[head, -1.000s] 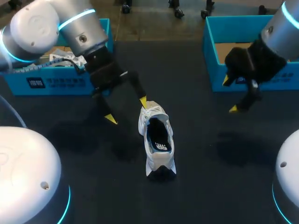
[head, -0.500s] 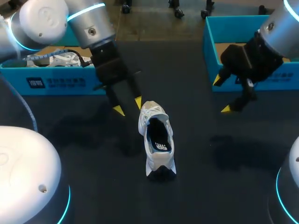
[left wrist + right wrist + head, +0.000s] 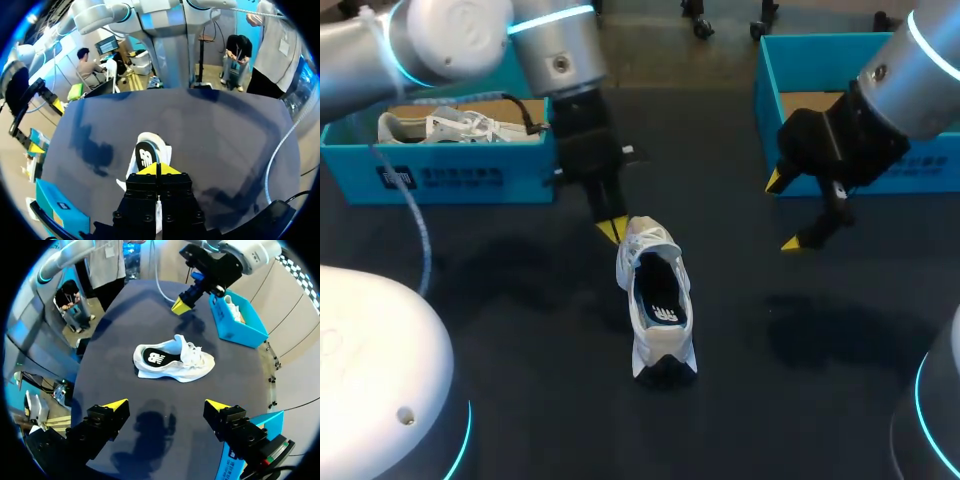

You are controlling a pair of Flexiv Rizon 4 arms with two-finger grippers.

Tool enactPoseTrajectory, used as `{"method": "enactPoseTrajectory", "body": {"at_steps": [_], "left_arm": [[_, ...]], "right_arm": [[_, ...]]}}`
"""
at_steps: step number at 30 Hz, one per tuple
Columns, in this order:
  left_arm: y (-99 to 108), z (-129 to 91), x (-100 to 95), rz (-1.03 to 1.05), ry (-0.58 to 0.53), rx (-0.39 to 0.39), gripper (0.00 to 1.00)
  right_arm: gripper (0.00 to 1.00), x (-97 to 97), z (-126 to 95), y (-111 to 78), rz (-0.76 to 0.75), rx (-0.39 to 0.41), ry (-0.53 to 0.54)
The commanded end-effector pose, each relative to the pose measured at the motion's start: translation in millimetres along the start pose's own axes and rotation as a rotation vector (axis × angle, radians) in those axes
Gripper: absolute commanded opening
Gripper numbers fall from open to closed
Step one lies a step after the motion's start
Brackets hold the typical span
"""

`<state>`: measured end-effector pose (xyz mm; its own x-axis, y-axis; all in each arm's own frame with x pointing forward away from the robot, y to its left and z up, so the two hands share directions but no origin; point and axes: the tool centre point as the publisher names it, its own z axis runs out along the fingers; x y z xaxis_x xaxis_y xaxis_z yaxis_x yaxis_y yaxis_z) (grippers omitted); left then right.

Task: Take the shoe out of the shoebox, open the shoe tongue, remove and reinsert the insole, then place the shoe into the shoebox

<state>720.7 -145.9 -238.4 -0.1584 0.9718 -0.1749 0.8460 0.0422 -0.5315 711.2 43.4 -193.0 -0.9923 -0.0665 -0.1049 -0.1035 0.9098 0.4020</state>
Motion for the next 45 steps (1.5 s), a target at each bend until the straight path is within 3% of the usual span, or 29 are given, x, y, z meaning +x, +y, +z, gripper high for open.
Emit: {"method": "enactPoseTrajectory", "body": {"at_steps": [1,13,26,34,41,45], "left_arm": [[6.9,12.7,-10.6,0.008,0.067,-0.007,0.00],[25.6,43.2,-16.9,0.011,0.119,-0.097,0.00],[25.0,68.8,-24.4,0.024,0.121,-0.181,0.00],[34.6,96.3,-33.8,0.038,0.147,-0.229,0.00],[43.0,111.9,-31.7,0.037,0.169,-0.249,0.00],[53.8,121.4,-28.1,0.015,0.171,-0.305,0.00]], "right_arm": [[1.00,-0.7,0.9,0.8,0.000,0.002,0.001],[1.00,-0.7,0.9,0.8,0.000,0.002,0.001],[1.00,-0.7,0.9,0.8,0.000,0.002,0.001],[1.00,-0.7,0.9,0.8,0.000,0.002,0.001],[1.00,-0.7,0.9,0.8,0.000,0.002,0.001],[1.00,-0.7,0.9,0.8,0.000,0.002,0.001]]}}
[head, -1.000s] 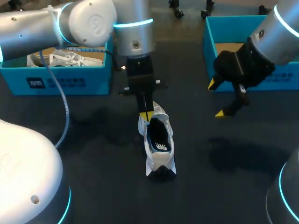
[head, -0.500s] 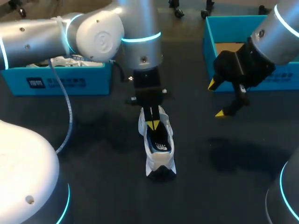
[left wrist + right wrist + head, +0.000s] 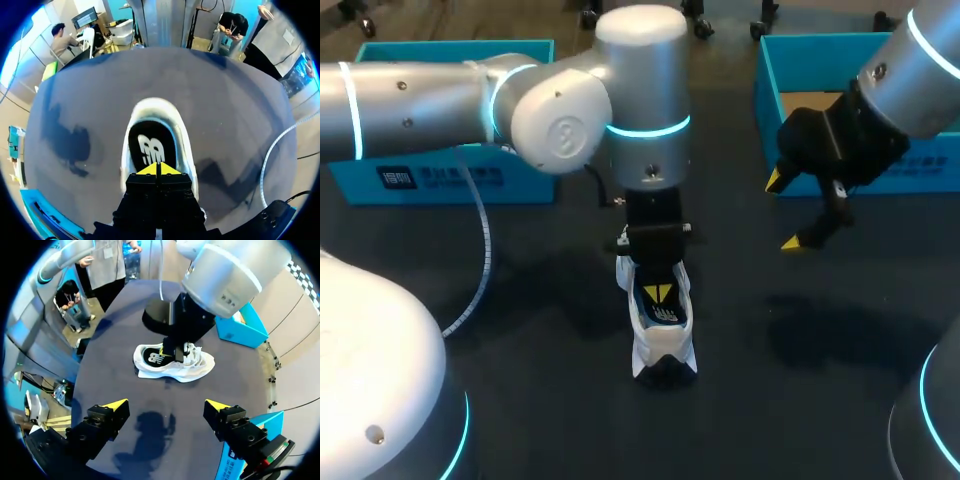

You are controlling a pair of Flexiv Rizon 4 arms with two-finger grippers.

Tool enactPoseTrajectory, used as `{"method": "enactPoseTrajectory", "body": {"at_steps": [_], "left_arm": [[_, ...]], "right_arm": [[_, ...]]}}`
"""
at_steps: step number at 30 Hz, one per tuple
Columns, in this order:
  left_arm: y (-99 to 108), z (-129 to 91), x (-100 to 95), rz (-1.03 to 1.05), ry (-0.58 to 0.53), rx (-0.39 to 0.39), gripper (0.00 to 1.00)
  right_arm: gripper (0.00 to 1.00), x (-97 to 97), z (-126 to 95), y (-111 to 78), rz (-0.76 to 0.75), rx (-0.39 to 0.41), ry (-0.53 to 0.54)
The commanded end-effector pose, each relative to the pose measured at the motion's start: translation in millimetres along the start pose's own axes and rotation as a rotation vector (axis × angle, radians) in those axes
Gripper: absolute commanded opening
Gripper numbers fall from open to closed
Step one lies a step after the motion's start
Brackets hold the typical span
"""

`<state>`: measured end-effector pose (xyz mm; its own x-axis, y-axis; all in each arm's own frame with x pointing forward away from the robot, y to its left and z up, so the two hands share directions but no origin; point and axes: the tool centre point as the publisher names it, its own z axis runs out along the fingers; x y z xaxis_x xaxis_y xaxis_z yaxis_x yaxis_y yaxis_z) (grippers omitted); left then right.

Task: Take the shoe out of the shoebox, open the shoe tongue, remove and reinsert the insole, then place the shoe into the shoebox

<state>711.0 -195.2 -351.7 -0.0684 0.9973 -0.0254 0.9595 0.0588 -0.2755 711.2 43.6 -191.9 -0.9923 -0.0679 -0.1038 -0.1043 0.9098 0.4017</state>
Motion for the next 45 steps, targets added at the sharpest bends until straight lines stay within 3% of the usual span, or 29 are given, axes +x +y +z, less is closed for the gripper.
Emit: {"method": "enactPoseTrajectory", "body": {"at_steps": [1,7,15,21,27,36,45], "left_arm": [[1.6,12.7,-3.4,-0.014,-0.008,-0.031,0.00],[7.9,27.7,-4.7,-0.045,-0.023,-0.092,0.00],[7.7,43.5,-1.7,-0.058,-0.008,-0.102,0.00],[1.0,25.0,-1.8,-0.052,-0.018,-0.117,0.00],[-15.4,15.0,-3.3,-0.041,-0.023,-0.053,0.00],[-25.8,38.4,-5.9,-0.033,-0.027,-0.045,0.00],[-15.0,58.0,-3.3,-0.060,-0.006,-0.107,0.00]], "right_arm": [[1.00,-0.6,1.8,0.2,0.001,0.002,0.000],[1.00,-0.6,1.8,0.2,0.001,0.002,0.000],[1.00,-0.6,1.8,0.2,0.001,0.002,0.000],[1.00,-0.6,1.8,0.2,0.001,0.002,0.000],[1.00,-0.6,1.8,0.2,0.001,0.002,0.000],[1.00,-0.6,1.8,0.2,0.001,0.002,0.000],[1.00,-0.6,1.8,0.2,0.001,0.002,0.000]]}}
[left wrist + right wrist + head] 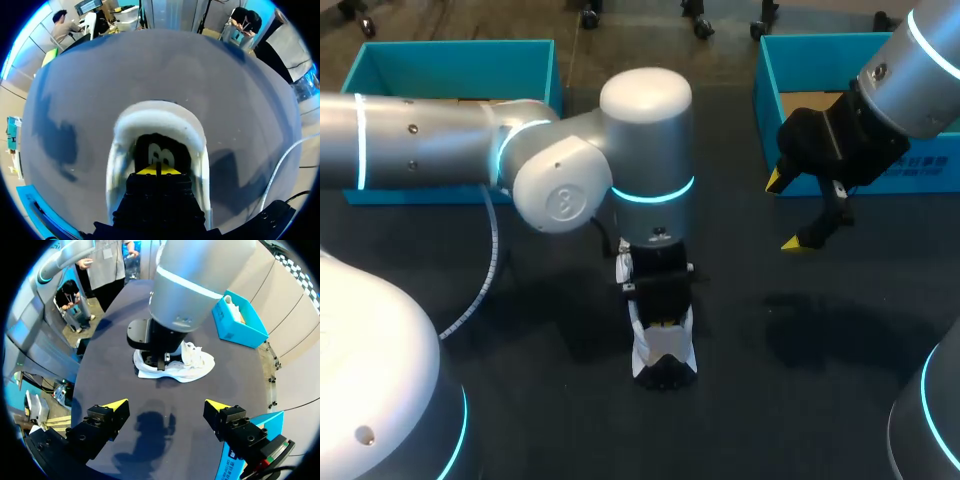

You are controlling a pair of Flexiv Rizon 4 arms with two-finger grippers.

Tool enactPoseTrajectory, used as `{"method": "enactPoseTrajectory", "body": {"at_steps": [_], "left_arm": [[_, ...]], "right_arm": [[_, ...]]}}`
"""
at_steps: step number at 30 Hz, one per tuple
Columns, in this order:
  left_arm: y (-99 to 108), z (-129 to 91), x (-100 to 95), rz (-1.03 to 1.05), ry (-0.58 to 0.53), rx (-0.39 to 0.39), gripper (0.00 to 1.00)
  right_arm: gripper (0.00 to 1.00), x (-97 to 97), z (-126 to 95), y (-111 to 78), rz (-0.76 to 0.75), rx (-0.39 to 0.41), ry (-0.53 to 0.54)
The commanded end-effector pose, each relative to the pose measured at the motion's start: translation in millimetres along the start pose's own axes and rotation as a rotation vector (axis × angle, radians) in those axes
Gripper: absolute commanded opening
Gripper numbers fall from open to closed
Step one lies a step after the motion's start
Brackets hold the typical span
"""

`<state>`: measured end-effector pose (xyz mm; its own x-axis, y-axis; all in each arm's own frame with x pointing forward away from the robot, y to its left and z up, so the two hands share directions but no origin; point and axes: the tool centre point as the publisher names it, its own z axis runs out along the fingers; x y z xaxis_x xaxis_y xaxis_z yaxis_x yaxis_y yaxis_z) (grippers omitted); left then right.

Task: Take the shoe out of the shoebox, open the shoe tongue, remove and reinsert the insole, then place the shoe into the shoebox

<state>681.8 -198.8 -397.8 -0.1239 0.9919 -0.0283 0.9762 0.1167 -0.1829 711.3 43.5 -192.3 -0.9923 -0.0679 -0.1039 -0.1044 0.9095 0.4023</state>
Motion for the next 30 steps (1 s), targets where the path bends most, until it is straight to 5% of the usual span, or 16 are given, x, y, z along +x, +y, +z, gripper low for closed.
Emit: {"method": "enactPoseTrajectory", "body": {"at_steps": [1,10,30], "left_arm": [[-1.0,1.3,-2.4,-0.007,0.004,0.000,0.00],[-16.7,-23.7,-7.8,0.015,-0.029,0.032,0.00],[-18.4,25.9,-6.1,-0.005,-0.002,0.031,0.00]], "right_arm": [[1.00,-0.6,1.5,0.5,0.001,0.003,0.000],[1.00,-0.6,1.5,0.5,0.001,0.003,0.000],[1.00,-0.6,1.5,0.5,0.001,0.003,0.000]]}}
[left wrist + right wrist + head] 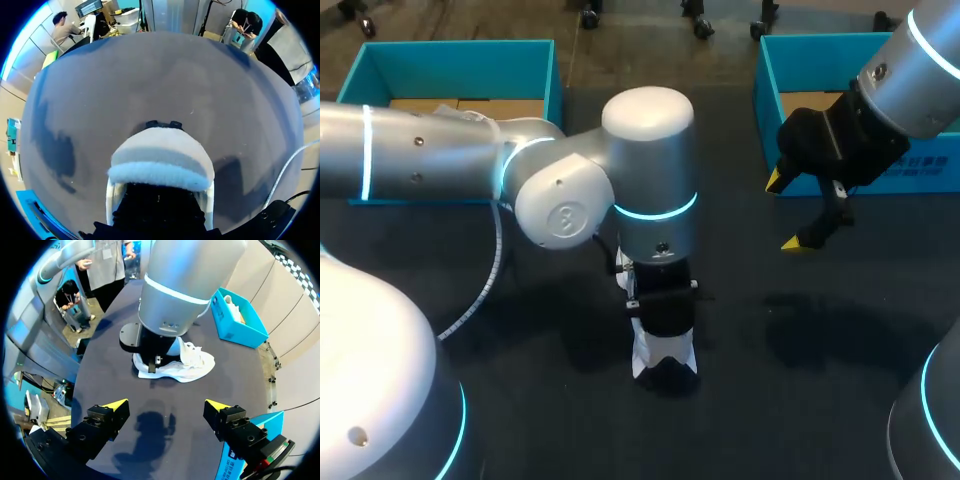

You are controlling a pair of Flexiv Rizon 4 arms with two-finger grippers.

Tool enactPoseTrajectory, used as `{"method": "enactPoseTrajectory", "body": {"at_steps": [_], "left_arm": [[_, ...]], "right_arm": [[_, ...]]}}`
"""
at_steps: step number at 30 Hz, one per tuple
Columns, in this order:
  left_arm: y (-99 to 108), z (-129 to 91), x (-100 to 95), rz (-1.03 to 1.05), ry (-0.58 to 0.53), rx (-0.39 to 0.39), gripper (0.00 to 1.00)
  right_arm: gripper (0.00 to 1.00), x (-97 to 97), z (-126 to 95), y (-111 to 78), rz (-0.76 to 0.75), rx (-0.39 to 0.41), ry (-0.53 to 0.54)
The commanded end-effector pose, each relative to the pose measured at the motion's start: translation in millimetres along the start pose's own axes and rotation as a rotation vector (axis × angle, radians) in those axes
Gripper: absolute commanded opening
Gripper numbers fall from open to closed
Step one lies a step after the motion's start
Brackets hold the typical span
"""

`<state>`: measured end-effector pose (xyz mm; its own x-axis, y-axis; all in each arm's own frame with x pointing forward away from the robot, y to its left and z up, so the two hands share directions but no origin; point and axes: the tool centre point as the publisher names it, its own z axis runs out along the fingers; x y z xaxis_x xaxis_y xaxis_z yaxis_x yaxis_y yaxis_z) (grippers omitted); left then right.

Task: Take the shoe out of the shoebox, open the shoe tongue, remove and reinsert the insole, then place the shoe into the shoebox

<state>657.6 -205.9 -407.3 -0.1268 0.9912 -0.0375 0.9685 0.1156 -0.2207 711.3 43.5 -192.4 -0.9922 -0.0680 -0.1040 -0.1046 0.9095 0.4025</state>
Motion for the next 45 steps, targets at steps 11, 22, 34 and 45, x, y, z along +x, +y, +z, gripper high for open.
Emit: {"method": "enactPoseTrajectory", "body": {"at_steps": [11,22,34,45], "left_arm": [[28.8,10.0,2.9,-0.019,0.017,-0.075,0.00],[34.1,-24.5,-0.5,0.001,-0.022,-0.146,0.00],[50.3,-60.6,-3.7,-0.005,-0.041,-0.325,0.00],[57.7,-68.3,-0.2,-0.012,-0.034,-0.405,0.49]], "right_arm": [[1.00,-0.5,1.4,0.5,0.001,0.003,0.000],[1.00,-0.5,1.4,0.5,0.001,0.003,0.000],[1.00,-0.5,1.4,0.5,0.001,0.003,0.000],[1.00,-0.5,1.4,0.5,0.001,0.003,0.000]]}}
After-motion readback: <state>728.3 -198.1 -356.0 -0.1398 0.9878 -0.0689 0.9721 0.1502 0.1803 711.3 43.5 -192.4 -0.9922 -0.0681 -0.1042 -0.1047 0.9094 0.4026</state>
